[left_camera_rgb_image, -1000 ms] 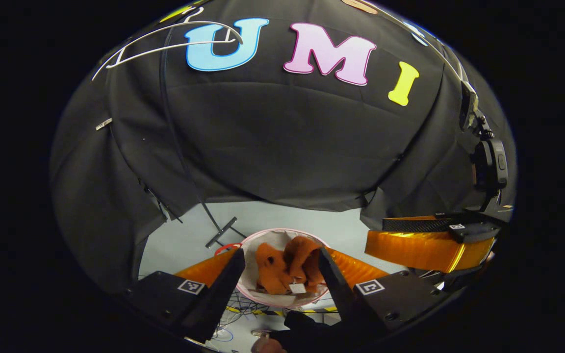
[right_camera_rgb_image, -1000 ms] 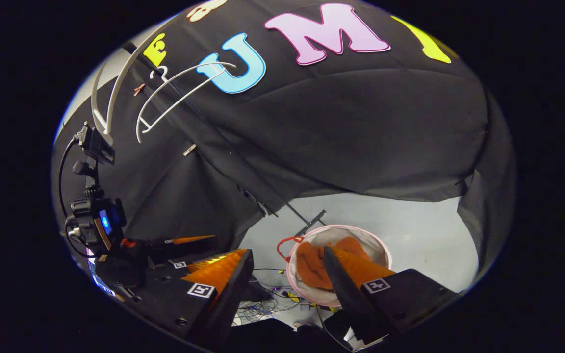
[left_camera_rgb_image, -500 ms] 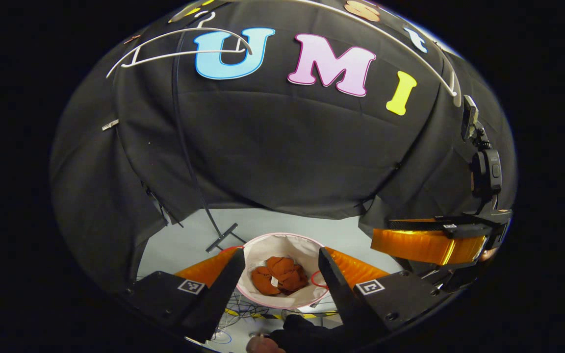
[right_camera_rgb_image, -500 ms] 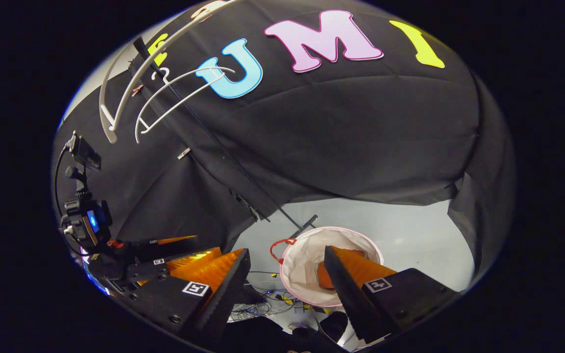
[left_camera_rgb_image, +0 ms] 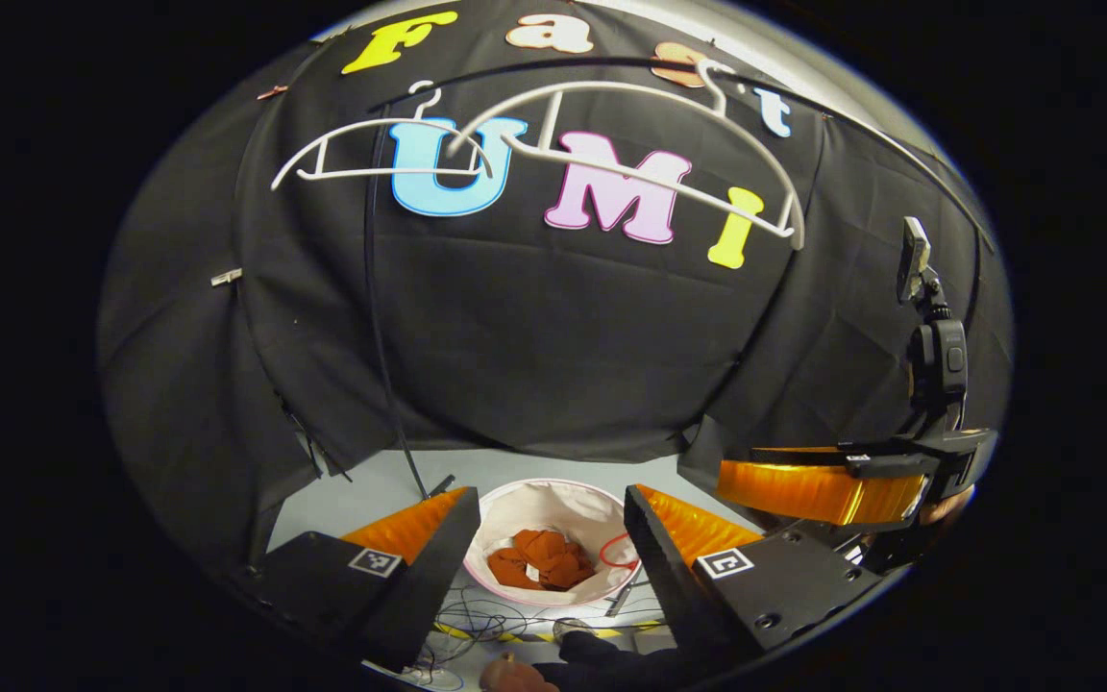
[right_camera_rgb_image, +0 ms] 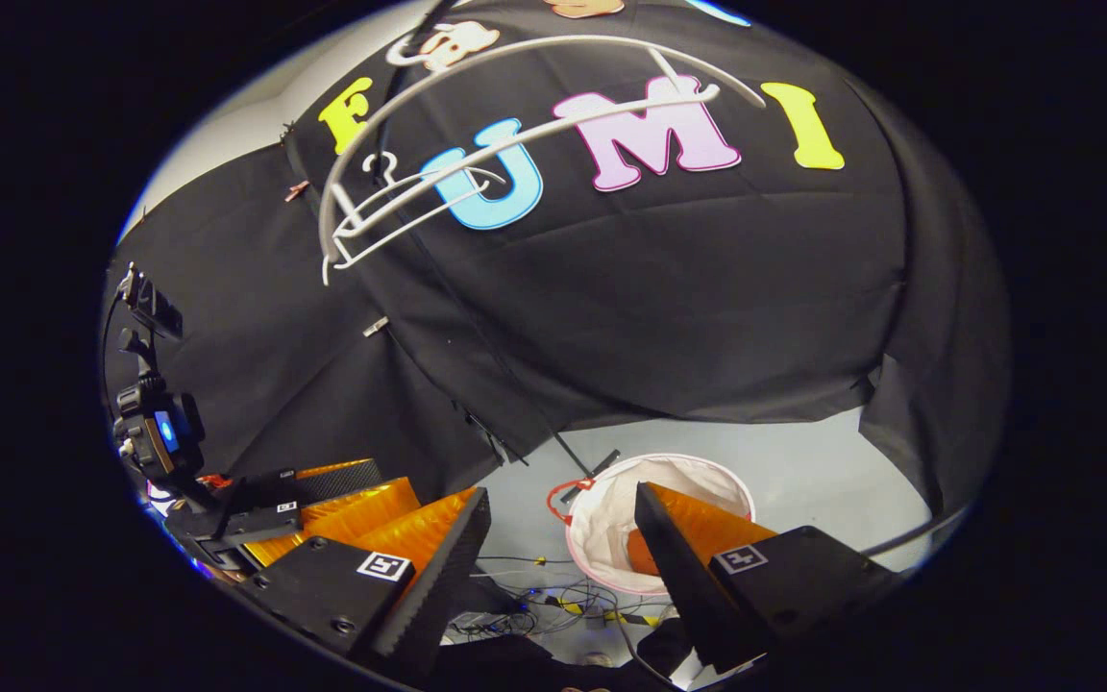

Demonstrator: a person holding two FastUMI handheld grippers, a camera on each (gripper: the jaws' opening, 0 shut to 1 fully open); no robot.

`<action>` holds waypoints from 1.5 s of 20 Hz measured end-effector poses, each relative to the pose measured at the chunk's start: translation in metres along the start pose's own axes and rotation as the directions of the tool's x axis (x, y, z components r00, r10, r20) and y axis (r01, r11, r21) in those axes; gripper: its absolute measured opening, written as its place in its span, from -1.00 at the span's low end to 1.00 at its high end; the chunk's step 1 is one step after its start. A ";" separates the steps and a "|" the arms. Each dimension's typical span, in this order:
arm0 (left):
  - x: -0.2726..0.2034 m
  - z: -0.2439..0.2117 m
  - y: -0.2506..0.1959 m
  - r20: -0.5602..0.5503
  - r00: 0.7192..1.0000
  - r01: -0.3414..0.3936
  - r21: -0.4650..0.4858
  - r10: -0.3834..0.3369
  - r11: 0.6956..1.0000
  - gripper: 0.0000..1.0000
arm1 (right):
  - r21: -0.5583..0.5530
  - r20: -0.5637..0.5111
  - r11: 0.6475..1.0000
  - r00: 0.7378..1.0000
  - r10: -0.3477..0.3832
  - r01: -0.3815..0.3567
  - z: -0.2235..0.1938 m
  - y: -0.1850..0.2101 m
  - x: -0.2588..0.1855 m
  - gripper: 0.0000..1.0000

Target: Grasp the clothes on the hanger with both hands and then place them into the laundry hamper below.

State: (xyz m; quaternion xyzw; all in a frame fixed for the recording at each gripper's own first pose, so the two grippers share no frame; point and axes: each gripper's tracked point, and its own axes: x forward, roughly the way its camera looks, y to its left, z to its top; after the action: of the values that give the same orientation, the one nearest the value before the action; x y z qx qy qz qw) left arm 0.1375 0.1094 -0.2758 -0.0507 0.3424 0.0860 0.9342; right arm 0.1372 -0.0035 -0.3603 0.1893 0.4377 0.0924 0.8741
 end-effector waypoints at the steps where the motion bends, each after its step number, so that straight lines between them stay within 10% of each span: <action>1: -0.016 -0.003 0.004 0.014 1.000 0.007 0.014 -0.007 1.000 0.91 | 0.002 0.017 1.000 1.000 -0.004 0.004 -0.006 0.010 -0.011 0.97; 13: -0.158 -0.004 -0.001 0.187 0.970 0.141 0.079 -0.154 0.987 0.91 | 0.019 0.213 0.996 0.973 -0.093 0.091 -0.048 0.079 -0.141 0.97; 30: -0.297 0.126 -0.032 0.574 0.785 0.129 0.215 -0.232 0.968 0.97 | -0.171 0.636 0.976 0.771 0.008 0.132 0.087 0.160 -0.277 1.00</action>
State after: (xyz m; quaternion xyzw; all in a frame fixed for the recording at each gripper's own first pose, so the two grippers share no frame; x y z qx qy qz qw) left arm 0.0001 0.0599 0.0135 0.0231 0.0319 -0.0209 0.9990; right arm 0.0408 0.0300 -0.0448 0.1031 0.1121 0.0392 0.9876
